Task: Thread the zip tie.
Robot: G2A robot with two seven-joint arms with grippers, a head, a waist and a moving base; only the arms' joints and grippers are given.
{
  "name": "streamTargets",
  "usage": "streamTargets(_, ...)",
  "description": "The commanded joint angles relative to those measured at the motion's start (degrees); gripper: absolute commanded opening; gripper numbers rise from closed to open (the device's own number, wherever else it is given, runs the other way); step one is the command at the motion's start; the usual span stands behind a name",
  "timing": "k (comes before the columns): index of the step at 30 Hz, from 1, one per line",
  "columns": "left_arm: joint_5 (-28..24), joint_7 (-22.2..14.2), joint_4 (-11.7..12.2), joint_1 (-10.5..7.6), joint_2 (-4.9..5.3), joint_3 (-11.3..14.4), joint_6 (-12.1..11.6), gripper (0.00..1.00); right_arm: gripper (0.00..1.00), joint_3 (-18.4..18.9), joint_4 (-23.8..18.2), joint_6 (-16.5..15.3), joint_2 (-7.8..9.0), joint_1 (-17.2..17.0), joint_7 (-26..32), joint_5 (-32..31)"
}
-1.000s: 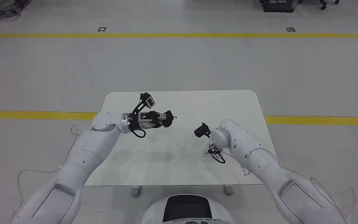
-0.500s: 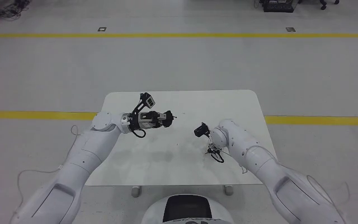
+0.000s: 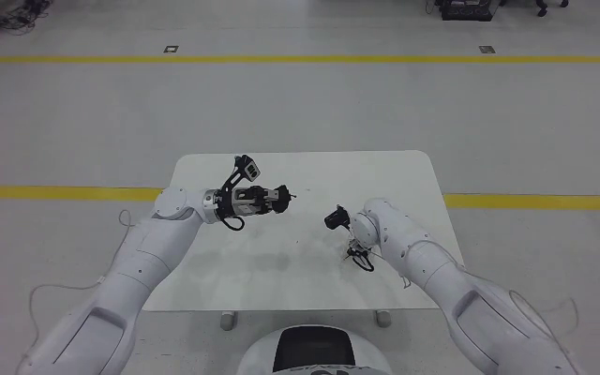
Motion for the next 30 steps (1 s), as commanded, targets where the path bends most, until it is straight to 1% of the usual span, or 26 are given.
streamTargets(1, 0.00, 0.00, 0.00, 0.00, 0.00, 0.00, 0.00, 0.00, 0.00, -0.03, 0.38, 0.03, -0.17, 0.14, -0.13, -0.01)
streamTargets(9, 0.00, 0.00, 0.00, 0.00, 0.00, 0.00, 0.00, 0.00, 0.00, 0.06, 0.38, 0.51, -0.49, 0.26, -0.06, -0.59)
streamTargets(14, 0.00, 0.00, 0.00, 0.00, 0.00, 0.00, 0.00, 0.00, 0.00, 0.75, -2.02, 1.70, -0.08, -0.24, 0.56, -1.69)
streamTargets(21, 0.00, 0.00, 0.00, 0.00, 0.00, 0.00, 0.00, 0.00, 0.00, 3.67, -8.85, 2.62, 1.93, -2.87, 1.95, -3.79)
streamTargets(27, 0.00, 0.00, 0.00, 0.00, 0.00, 0.00, 0.00, 0.00, 0.00, 7.76, -17.57, 3.74, 4.49, -6.77, 3.71, -6.89)
streamTargets(30, 0.00, 0.00, 0.00, 0.00, 0.00, 0.00, 0.00, 0.00, 0.00, 10.28, -23.13, 4.40, 5.90, -9.70, 4.47, -8.67)
